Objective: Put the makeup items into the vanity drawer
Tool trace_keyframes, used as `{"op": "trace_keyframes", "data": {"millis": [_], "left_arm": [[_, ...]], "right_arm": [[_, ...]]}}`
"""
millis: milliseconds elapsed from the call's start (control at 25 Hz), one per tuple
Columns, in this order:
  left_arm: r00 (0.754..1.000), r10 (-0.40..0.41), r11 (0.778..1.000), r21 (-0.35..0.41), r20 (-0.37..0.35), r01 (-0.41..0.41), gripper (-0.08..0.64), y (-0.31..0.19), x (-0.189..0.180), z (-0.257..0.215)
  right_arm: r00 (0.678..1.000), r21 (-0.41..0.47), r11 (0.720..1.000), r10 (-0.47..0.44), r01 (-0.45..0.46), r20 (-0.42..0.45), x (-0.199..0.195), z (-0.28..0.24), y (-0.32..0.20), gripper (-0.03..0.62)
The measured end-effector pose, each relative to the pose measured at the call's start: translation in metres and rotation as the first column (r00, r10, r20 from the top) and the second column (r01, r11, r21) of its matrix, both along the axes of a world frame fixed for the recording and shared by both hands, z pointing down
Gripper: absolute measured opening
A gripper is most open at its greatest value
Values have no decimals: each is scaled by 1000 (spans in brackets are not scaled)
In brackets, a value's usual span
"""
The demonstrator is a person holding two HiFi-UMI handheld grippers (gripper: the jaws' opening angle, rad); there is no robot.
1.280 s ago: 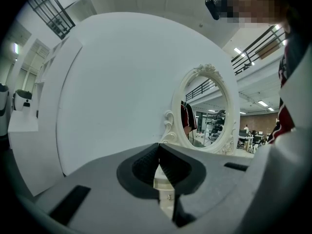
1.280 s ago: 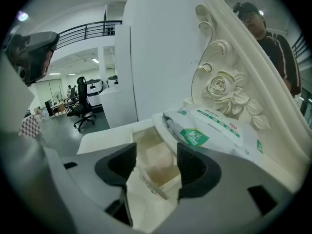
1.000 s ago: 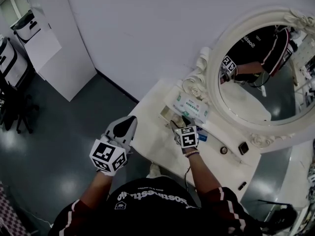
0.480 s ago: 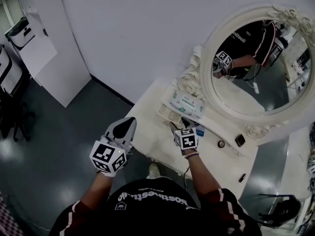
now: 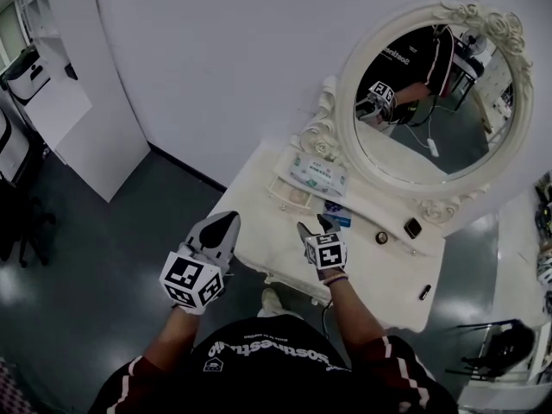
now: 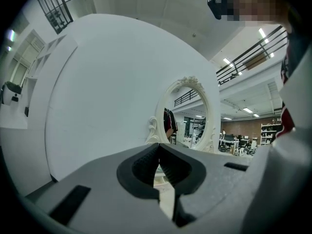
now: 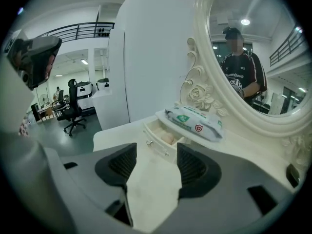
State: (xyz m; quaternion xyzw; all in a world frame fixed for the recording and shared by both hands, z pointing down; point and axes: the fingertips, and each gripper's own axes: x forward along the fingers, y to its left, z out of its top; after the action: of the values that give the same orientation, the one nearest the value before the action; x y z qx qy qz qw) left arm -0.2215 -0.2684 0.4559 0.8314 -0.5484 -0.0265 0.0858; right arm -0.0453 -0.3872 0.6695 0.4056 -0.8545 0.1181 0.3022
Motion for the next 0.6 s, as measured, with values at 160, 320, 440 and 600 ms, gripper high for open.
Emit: {"op": "trace_keyframes", "data": {"millis": [160, 320, 440, 600], "left_arm": [[999, 36, 999, 5, -3, -36, 6, 17, 6, -2], [997, 74, 997, 3, -11, -74, 6, 35, 13, 0], [994, 110, 994, -4, -22, -110, 6, 45, 20, 4], [988, 150, 989, -7, -38, -150, 6, 51, 32, 8]], "right_arm": [[999, 2, 999, 40, -40, 6, 11, -4, 25, 252], [996, 5, 996, 87, -87, 11, 24, -7, 51, 252], [992, 8, 992, 125, -125, 13, 36, -10, 72, 252], [985, 13, 985, 174, -174, 6, 60, -15, 94, 252]]}}
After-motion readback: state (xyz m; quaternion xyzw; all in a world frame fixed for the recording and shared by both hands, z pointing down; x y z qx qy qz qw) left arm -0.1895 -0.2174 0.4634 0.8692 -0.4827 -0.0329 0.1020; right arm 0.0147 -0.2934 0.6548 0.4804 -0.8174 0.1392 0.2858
